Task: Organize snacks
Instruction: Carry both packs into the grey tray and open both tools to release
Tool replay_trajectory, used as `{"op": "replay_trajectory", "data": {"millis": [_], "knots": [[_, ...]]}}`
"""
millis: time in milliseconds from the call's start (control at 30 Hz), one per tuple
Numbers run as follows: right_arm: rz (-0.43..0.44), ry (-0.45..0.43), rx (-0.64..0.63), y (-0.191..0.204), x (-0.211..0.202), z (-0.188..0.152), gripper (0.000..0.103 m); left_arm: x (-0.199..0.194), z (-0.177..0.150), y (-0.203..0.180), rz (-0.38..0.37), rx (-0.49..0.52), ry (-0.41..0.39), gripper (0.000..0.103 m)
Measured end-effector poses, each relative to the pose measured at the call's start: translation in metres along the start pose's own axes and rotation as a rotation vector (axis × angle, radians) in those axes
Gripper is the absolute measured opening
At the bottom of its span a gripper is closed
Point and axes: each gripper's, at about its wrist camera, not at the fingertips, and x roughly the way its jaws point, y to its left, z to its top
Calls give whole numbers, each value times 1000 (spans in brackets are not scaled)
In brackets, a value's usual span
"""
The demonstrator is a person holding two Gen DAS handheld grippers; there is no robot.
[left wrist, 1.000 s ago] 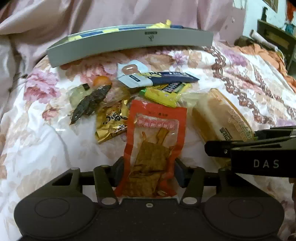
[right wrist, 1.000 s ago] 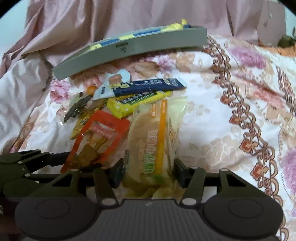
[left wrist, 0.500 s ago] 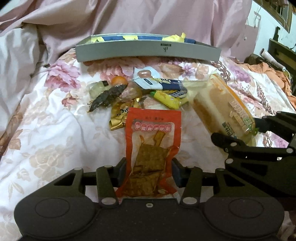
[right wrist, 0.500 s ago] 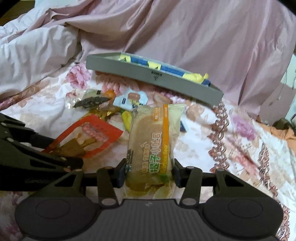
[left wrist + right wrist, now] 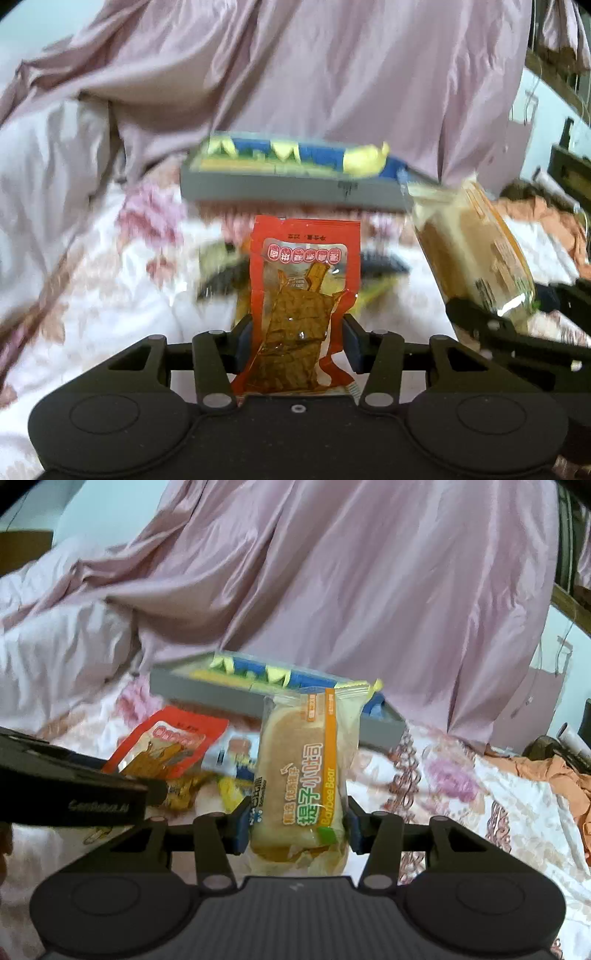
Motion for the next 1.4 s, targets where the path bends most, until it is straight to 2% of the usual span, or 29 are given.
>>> {"op": "replay_trajectory", "data": {"millis": [200, 300, 400, 533, 667, 867, 1000, 1133, 1233, 1400], "knots": [[-16, -56, 49, -23, 7, 19, 53, 8, 40, -13, 3, -39, -85, 51], [-40, -87, 79, -35, 26, 35, 53, 14, 61, -19, 12, -31, -129, 51], [-22, -104, 152, -50, 47, 52, 53, 22, 81, -21, 21, -31, -155, 51], [-24, -145, 178, -63, 70, 66, 53, 34, 103, -24, 43, -16, -181, 51], [-14, -176, 244, -82, 93, 72, 53, 53, 125, -22, 63, -61, -161, 51], [7, -228, 316, -106, 126, 69, 53, 93, 158, -26, 111, -62, -155, 51], [49, -232, 362, -114, 148, 70, 54, 122, 171, -22, 96, -126, -164, 51], [93, -255, 363, -111, 168, 71, 54, 152, 177, -22, 118, -118, -158, 51], [120, -242, 349, -107, 184, 70, 54, 172, 177, -22, 137, -103, -133, 51], [173, -155, 406, -114, 209, 67, 54, 197, 173, -17, 134, -115, -62, 51]]}}
